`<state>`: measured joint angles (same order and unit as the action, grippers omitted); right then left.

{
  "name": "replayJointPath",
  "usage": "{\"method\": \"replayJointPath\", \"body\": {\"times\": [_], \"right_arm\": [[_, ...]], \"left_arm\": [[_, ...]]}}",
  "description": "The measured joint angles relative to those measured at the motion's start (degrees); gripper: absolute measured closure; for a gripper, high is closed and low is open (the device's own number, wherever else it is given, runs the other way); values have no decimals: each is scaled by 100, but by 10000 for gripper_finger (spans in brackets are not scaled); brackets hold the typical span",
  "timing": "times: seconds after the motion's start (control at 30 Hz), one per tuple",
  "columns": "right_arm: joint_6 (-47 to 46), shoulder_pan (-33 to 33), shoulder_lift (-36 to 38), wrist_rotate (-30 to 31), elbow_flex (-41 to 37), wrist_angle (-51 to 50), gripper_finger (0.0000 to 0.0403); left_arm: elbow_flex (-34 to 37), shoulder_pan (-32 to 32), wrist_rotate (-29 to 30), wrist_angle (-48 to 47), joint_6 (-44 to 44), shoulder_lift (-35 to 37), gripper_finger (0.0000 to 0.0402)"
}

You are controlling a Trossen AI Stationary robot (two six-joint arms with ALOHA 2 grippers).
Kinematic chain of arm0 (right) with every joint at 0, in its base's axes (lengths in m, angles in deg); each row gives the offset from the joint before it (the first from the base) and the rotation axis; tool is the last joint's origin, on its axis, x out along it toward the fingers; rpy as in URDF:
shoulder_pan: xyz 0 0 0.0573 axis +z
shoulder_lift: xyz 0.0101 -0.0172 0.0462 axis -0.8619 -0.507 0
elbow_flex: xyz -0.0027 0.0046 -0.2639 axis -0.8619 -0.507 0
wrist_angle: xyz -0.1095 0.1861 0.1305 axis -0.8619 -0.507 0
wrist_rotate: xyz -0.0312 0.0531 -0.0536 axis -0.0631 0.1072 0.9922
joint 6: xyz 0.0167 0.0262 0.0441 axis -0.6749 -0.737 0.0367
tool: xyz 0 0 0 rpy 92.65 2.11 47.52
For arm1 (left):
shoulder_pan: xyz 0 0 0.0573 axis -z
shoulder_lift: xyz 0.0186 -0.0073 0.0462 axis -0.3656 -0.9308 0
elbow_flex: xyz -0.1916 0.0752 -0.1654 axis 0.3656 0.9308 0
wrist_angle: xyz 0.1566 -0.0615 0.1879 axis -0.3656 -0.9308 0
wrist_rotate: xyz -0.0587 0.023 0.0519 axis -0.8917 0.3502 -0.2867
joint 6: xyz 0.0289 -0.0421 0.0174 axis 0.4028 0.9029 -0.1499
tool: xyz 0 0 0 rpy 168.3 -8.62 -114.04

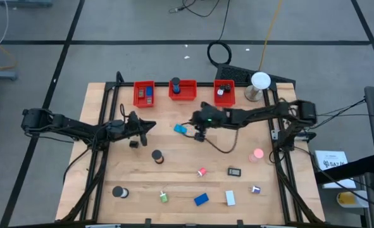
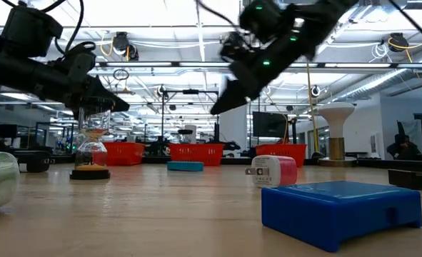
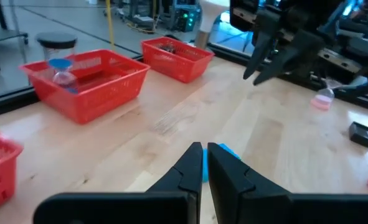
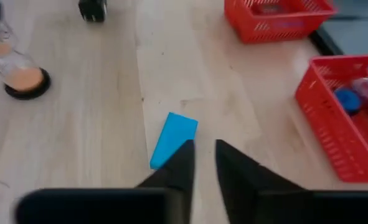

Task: Pick & Place Office items
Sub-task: Put the top blue timer into the left orange basket

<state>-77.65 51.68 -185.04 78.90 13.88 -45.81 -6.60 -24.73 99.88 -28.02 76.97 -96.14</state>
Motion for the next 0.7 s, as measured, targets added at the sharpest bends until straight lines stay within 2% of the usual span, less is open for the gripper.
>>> {"method": "replayJointPath", "body": {"times": [0.07,0.13,0.33,0.43,0.7], "right_arm": [[-4,0,346,-8,-543,427,392],[-7,0,657,-3,-1028,919,394],[-18,-67,1421,-10,-2168,1900,396],[33,-96,1686,-9,-2540,2244,400],[105,-107,2042,-15,-2998,2528,402]], "left_arm": [[-146,0,-125,-146,-58,0,378],[-383,0,-261,-547,-65,0,378],[-1587,0,-667,-2934,-378,-23,378],[-2165,-21,-863,-3823,-607,-179,378],[-3379,-536,-1751,-4568,-918,-1137,375]]}}
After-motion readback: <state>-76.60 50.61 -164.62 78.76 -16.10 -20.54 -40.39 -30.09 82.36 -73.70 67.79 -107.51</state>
